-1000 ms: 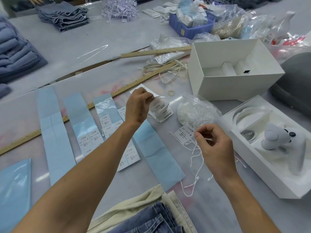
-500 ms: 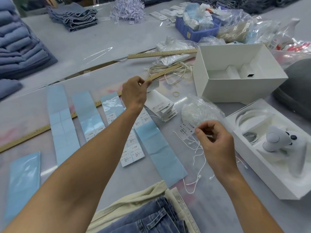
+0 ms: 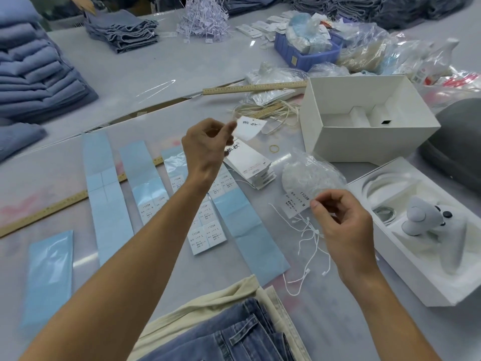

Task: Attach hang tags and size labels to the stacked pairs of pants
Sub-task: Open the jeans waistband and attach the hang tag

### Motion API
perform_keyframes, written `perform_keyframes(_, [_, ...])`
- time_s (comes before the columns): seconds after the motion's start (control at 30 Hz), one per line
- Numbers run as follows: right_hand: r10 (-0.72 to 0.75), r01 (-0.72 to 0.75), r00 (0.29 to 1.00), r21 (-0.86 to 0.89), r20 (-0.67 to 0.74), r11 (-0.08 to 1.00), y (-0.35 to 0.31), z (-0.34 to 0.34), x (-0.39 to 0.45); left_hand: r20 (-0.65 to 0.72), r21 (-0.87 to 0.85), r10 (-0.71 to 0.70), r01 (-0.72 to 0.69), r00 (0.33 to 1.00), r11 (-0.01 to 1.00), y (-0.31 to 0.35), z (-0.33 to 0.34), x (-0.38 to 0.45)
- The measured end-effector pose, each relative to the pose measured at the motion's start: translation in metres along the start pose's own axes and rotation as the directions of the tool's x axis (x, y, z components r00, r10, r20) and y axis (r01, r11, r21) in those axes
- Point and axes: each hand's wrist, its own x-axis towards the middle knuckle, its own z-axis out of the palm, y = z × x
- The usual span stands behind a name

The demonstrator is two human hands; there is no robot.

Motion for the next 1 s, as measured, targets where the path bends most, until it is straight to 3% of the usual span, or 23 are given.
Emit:
perform_keyframes(0.13, [0.074, -0.072, 0.997, 0.114, -0.013, 0.991, -0.009, -0.01, -0.015, 0.015, -0.122, -0.14, 0.141, 0.99, 0.982, -0.019, -0.035, -0.062])
perform_keyframes(0.23, [0.214, -0.215, 0.976, 0.27, 0.035, 0.939, -0.018, -0.008, -0.038, 0.028, -0.144, -0.259, 0.26, 0.966, 0.955, -0.039, -0.066, -0.134])
perform_keyframes(0.4, [0.47, -0.539, 0.841, 0.339, 0.269, 0.771, -0.027, 0.016, -0.105, -0.011, -0.182, -0.514, 0.504, 0.858, 0.844, -0.059, -0.108, -0.266])
perform_keyframes(0.53, [0.572, -0.646, 0.76, 0.264, 0.308, 0.716, -0.024, 0.024, -0.157, -0.129, -0.135, -0.601, 0.587, 0.788, 0.798, -0.061, -0.126, -0.343])
perform_keyframes(0.73, [0.616, -0.638, 0.727, -0.034, 0.304, 0.77, -0.005, 0.023, -0.203, -0.195, -0.155, -0.639, 0.62, 0.744, 0.769, -0.055, -0.133, -0.384])
perform_keyframes(1.0, [0.544, -0.461, 0.738, -0.29, 0.399, 0.839, 0.002, 0.026, -0.213, -0.077, -0.268, -0.728, 0.689, 0.681, 0.673, -0.044, -0.129, -0.392])
